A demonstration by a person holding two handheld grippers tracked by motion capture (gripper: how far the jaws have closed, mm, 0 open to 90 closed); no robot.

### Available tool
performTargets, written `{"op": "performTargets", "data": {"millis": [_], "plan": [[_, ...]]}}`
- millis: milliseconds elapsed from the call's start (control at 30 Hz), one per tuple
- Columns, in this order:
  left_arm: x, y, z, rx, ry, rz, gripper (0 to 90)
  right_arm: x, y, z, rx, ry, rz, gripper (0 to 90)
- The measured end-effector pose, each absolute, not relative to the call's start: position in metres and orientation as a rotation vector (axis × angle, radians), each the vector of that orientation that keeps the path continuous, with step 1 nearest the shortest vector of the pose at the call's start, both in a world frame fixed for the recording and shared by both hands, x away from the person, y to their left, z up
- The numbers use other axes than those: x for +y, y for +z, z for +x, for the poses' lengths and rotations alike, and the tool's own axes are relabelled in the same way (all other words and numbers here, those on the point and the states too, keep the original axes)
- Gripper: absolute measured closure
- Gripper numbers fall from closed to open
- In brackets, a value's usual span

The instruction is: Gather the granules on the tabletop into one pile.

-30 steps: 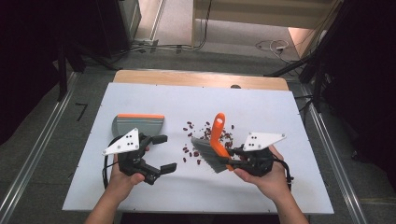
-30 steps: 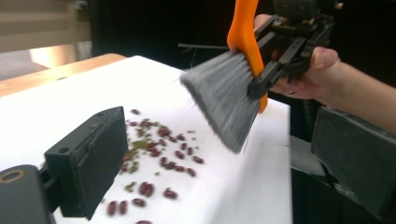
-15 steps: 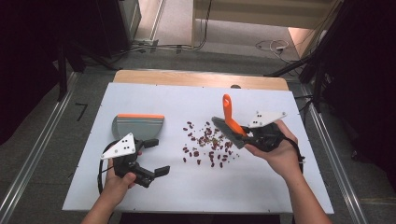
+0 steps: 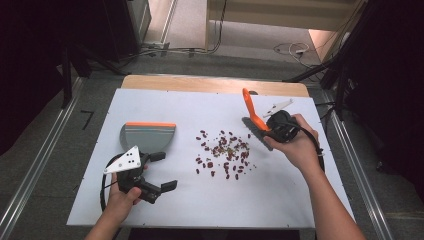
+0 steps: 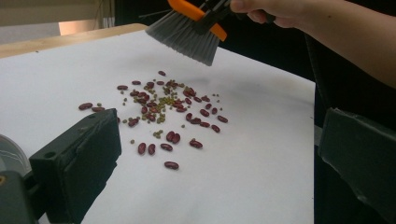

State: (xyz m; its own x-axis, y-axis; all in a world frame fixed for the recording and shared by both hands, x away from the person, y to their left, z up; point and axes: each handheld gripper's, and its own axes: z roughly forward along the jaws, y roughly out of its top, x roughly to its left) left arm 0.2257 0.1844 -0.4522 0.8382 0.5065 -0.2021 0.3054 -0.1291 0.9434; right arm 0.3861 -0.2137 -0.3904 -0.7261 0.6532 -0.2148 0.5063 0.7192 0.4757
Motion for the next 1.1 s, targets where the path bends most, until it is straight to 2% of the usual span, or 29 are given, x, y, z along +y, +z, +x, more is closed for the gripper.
{"op": "performTargets", "data": {"millis": [233,500,733,1100], "plan": [[0.186,-0.452,0.225,0.63,0.195,1.724,0.3,-0.201,-0.408,0.408,2.548,0.344,0.953,68.9],[0.189,-0.451,0.224,0.634,0.191,1.714,0.5,-0.178,-0.425,0.416,2.526,0.161,0.941,68.9],[0.19,-0.451,0.223,0.635,0.192,1.715,0.6,-0.154,-0.43,0.409,2.571,0.094,0.854,68.9],[0.191,-0.451,0.224,0.639,0.193,1.712,0.7,-0.144,-0.428,0.378,2.678,0.171,0.719,68.9]]}}
